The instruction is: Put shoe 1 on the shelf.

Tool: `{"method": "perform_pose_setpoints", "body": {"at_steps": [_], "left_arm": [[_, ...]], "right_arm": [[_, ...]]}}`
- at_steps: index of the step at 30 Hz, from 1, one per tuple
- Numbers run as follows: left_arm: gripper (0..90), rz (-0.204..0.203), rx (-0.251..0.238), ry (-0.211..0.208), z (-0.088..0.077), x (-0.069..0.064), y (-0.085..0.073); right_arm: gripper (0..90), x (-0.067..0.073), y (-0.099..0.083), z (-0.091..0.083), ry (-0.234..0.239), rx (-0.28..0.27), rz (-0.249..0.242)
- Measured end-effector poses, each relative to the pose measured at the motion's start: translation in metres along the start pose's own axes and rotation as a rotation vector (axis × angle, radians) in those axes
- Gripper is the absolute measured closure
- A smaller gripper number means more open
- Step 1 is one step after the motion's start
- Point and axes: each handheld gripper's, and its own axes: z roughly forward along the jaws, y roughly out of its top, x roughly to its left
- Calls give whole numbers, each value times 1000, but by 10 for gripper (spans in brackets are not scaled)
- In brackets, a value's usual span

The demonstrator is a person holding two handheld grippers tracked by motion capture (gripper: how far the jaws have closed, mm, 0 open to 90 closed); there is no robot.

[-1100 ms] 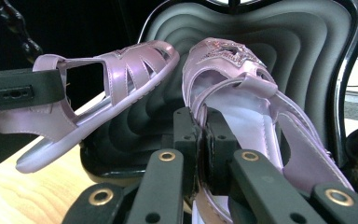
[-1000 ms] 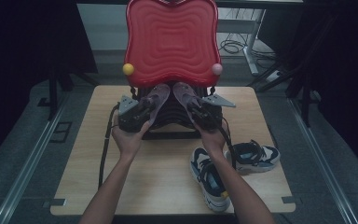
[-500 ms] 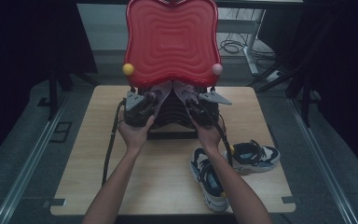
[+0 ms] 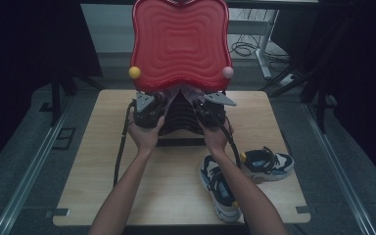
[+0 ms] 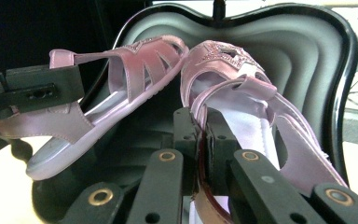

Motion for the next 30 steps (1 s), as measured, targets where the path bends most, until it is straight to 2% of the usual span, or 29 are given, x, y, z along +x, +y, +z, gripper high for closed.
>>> {"method": "perform_pose_setpoints", "body": {"at_steps": [5, 13, 21, 26, 30], "left_arm": [[864, 2, -4, 2, 3, -1, -3], [864, 22, -9, 11, 3, -4, -6], [864, 25, -12, 11, 4, -5, -13], [863, 23, 5, -1, 6, -7, -22], [860, 20, 19, -7, 6, -7, -27]], "right_arm": [[856, 0, -2, 2, -30, -23, -22], [857, 1, -11, 8, -23, -13, -13], [857, 0, -12, 13, -32, -36, -41], [849, 2, -15, 18, -26, -16, -73], [829, 3, -20, 22, -21, 19, -86]]}}
